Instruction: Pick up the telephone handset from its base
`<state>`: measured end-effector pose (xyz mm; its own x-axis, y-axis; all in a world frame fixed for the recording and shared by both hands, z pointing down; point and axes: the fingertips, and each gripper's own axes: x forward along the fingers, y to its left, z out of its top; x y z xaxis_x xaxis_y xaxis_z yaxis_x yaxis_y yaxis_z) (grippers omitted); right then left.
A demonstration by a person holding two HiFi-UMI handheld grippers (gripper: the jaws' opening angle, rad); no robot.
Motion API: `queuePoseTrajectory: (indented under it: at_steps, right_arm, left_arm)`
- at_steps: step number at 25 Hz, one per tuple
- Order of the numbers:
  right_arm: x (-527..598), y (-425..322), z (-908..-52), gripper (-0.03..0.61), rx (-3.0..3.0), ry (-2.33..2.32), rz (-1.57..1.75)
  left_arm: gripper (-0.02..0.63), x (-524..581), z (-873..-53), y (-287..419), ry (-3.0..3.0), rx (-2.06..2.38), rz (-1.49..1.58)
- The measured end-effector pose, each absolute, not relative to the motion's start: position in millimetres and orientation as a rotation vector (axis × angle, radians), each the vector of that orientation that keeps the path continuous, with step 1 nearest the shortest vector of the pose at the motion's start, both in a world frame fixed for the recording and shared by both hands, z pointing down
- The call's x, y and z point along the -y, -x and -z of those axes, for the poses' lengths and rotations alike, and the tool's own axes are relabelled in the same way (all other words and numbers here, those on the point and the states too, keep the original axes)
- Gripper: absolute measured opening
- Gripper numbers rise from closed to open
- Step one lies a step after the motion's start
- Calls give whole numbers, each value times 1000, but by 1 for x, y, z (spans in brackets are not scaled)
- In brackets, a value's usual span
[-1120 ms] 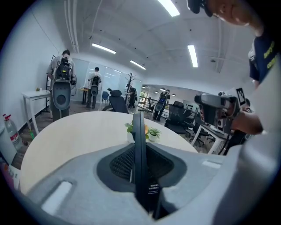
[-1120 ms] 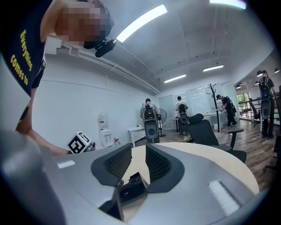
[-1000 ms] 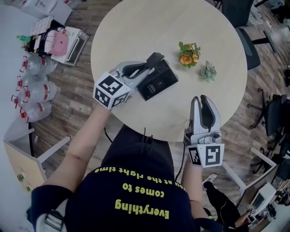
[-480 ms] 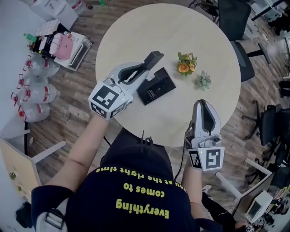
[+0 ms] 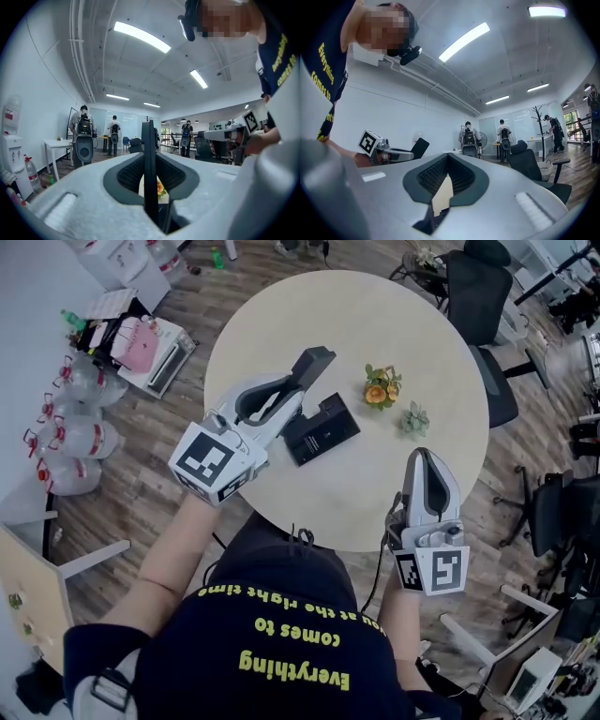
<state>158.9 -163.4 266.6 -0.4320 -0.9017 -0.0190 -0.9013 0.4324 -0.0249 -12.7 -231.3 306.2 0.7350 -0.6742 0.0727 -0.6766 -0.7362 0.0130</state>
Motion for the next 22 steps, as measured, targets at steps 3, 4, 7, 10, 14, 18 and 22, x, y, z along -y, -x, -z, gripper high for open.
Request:
queuePoseTrajectory:
  at_steps: [3,4,7,10,14,18,22]
  right_arm:
    - [162,-159,-259,12,-2627,1661,-8]
    - [162,-158,-256,12,-2627,1659,-16]
    - [163,-153,-250,12,-2634,1638,-39]
    - [164,-149,-246,12,-2638,1620,-63]
    - [167,-148,-246,12,-2622,1620,-71]
    - [171,-148,-245,11,-2597,1638,-72]
    - [177,-146,-244,11,-2602,1643,-75]
  left_arm:
    - [80,224,-294,16,-2895,1144,-52]
    - [80,222,-290,18,-2898,1148,-41]
    - [80,218,-280,21,-2901,1165,-3]
    - [80,215,-274,21,-2906,1178,23]
    - [79,212,-268,21,-2919,1181,40]
    - [79,210,-266,21,-2923,1160,66]
    - [78,209,-265,19,-2933,1142,68]
